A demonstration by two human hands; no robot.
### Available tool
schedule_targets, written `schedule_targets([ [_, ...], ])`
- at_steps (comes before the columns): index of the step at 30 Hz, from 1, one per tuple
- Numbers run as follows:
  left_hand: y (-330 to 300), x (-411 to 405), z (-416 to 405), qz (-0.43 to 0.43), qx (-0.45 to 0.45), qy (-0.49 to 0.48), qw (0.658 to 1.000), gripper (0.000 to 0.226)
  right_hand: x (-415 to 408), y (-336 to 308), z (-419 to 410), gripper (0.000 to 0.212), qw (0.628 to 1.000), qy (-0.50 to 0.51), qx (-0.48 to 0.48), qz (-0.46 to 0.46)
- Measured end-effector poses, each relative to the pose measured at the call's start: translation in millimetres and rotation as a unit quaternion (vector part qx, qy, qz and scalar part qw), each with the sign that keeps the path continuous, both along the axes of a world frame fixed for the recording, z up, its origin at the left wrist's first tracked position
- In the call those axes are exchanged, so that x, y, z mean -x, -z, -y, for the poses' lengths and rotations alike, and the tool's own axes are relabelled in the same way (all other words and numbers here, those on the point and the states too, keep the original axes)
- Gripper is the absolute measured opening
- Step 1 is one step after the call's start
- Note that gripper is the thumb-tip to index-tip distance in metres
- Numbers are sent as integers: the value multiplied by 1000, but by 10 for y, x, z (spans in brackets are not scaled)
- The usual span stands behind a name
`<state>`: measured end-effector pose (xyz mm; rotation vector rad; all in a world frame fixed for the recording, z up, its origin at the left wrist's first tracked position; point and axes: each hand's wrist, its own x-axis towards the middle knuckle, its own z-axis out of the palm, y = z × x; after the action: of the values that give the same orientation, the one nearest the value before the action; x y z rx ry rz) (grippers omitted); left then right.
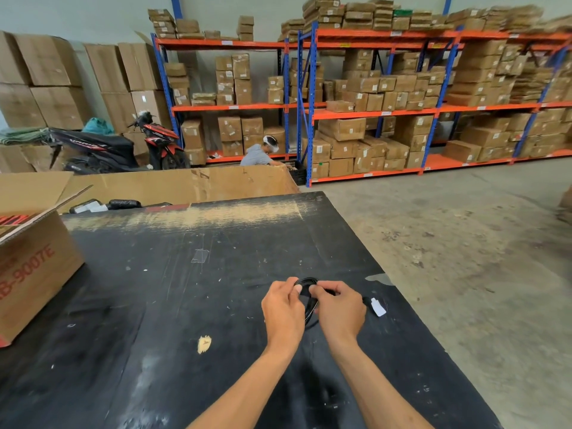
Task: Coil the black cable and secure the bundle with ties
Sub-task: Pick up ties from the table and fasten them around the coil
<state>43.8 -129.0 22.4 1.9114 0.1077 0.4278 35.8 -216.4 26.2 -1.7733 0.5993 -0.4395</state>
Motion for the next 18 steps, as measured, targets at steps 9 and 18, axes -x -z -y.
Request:
schedule_targets([
  [9, -36, -18, -69, -64, 182, 9, 981, 22, -22, -131, -139, 15, 935, -57, -350, 12],
  [18, -87, -81, -266, -31, 137, -5, 990, 20, -33, -283, 9, 16, 956, -205, -210, -11],
])
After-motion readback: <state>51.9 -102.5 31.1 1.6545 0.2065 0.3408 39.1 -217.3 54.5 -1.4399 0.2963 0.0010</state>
